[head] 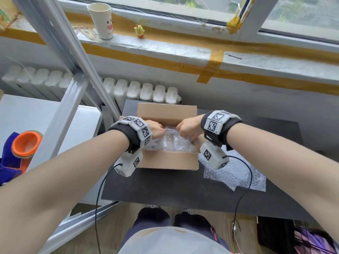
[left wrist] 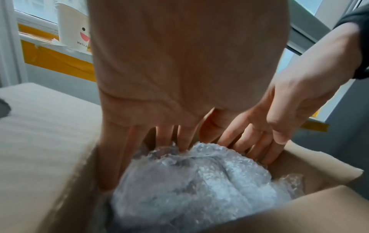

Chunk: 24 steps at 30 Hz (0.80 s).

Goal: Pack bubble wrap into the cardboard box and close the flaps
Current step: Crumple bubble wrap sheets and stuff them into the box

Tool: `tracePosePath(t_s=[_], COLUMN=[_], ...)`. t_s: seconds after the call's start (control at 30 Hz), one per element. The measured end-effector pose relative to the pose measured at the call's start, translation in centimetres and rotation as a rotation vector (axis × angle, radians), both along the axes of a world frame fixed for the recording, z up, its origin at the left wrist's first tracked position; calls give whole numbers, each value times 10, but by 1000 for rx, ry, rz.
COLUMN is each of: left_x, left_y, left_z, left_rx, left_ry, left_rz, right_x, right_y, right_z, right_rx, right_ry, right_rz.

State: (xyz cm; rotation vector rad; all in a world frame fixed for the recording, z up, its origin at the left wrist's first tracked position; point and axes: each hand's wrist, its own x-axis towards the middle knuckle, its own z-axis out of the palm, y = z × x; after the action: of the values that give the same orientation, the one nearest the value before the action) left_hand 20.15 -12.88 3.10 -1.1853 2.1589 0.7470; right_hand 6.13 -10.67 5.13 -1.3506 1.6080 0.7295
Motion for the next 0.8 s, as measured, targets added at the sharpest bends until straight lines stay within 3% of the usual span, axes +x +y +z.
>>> tracePosePath(t_s=[0.23, 0.4, 0.53, 0.8], left_x=[-13, -6, -2, -53], left_y=[7, 1, 0, 23], left_z=[-9, 1, 20, 50], left_rx=[-95, -116, -185, -342], left_ry=[-90, -50, 43, 379], left_rz=[-83, -101, -61, -7], right_x=[4, -9, -19, -69], right_y=[5, 6, 16, 56], right_z=[-8, -3, 11, 44], right_rx=[10, -42, -124, -448], right_ry=[-48, -169, -292, -398], right_rz=[-107, -290, -406, -380])
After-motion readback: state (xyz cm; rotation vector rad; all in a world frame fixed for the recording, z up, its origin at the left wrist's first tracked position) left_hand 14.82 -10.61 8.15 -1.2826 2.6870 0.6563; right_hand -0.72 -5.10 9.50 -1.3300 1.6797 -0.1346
